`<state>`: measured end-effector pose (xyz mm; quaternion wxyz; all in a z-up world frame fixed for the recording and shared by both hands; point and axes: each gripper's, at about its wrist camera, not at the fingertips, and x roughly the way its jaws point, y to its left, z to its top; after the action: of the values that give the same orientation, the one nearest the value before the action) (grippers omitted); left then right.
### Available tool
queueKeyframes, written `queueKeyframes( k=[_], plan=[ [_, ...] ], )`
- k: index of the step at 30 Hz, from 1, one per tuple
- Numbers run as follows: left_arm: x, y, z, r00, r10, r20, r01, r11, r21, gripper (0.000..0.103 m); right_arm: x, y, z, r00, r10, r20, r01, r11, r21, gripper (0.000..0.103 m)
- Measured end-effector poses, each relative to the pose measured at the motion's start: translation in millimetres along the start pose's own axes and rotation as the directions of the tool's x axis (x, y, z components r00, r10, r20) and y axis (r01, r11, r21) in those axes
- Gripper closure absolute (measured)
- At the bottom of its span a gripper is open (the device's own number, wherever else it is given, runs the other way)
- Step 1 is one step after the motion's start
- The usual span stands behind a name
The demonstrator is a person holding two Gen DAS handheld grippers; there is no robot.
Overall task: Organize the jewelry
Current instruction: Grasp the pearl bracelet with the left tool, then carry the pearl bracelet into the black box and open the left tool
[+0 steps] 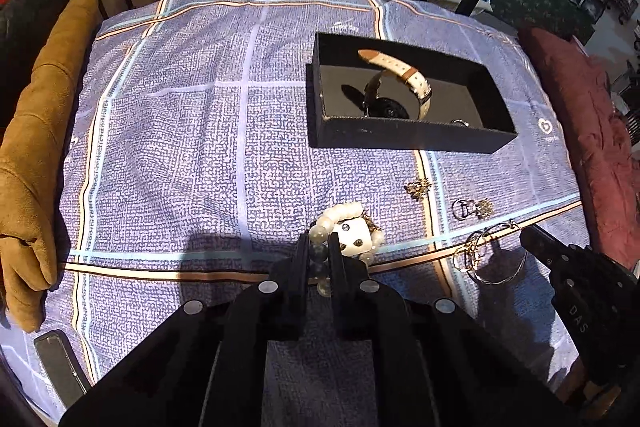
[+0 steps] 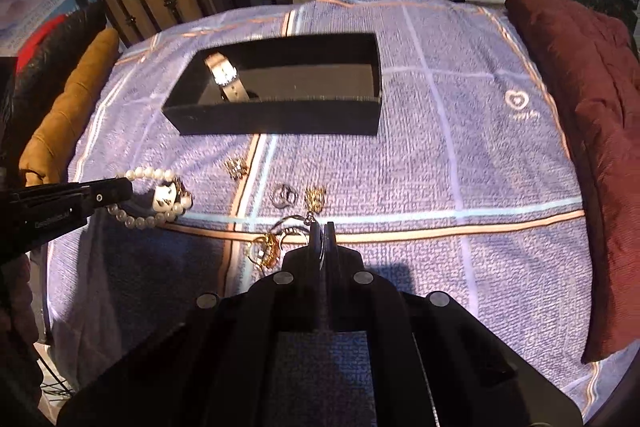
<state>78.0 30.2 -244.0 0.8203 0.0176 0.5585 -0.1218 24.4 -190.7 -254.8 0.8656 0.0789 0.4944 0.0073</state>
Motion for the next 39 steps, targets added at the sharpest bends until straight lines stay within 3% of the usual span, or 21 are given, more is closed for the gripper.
queueKeyframes(
  k=[7, 17, 27, 39],
  plan=[
    [-32, -21, 18, 0.997, -0.071, 0.044, 0.071, 0.997, 0.004, 0.094, -27, 1, 20, 0.998, 0.016, 0.060, -0.016, 1.000, -0.008, 0.100],
    [-44, -41, 36, 0.987, -0.136, 0.084, 0.134, 0.990, 0.034, 0.094, -48, 10, 36, 0.993, 0.024, 0.115, -0.021, 0.999, -0.033, 0.100],
    [-38, -53, 56, 0.988, -0.120, 0.100, 0.113, 0.991, 0.071, 0.094, -43, 13, 55, 0.987, 0.029, 0.156, -0.024, 0.999, -0.031, 0.100],
    [-21, -63, 112, 0.980, -0.089, 0.178, 0.074, 0.993, 0.088, 0.094, -27, 12, 104, 0.973, -0.013, 0.230, 0.026, 0.998, -0.054, 0.100]
  ],
)
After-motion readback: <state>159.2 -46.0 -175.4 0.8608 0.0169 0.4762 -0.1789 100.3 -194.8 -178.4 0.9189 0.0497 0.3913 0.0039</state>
